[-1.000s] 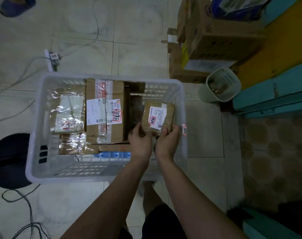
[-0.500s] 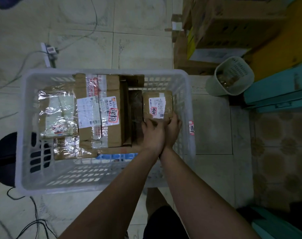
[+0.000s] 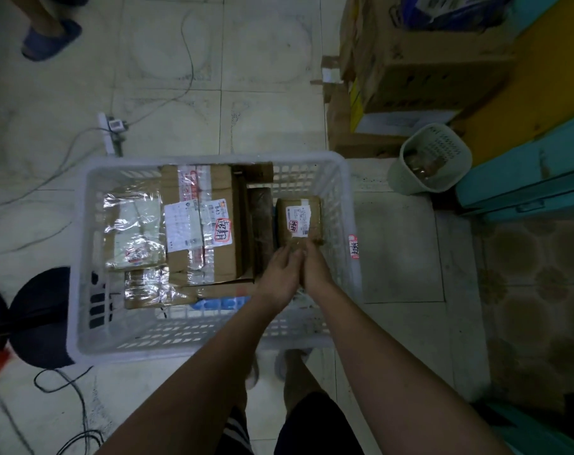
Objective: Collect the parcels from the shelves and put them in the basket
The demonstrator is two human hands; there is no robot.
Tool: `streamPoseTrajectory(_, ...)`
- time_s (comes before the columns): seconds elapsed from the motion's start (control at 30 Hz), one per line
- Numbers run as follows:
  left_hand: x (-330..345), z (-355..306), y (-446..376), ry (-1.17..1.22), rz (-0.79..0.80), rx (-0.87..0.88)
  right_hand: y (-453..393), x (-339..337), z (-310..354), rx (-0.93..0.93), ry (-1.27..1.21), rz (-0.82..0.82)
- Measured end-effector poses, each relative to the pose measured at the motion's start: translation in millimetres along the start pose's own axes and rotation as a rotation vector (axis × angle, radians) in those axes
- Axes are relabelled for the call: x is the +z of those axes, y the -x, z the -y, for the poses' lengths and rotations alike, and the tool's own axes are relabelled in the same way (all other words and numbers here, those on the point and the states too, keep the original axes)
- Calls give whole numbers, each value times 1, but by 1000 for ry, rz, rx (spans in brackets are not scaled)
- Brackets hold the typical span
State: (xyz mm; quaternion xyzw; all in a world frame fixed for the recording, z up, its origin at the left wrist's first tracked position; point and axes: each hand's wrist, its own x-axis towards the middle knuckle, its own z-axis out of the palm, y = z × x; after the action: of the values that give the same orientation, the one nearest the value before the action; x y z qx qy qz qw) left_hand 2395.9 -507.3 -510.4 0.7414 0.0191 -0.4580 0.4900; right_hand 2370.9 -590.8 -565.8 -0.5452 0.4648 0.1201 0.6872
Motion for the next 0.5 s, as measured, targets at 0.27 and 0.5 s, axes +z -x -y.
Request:
streamPoseTrajectory(0.27,-44,-32,93,-445,84,4,126,-35,45,-26,629,61)
streamPoseTrajectory(0.5,-75,-51,147,-934,296,204,242,-56,44,-90,549,-280)
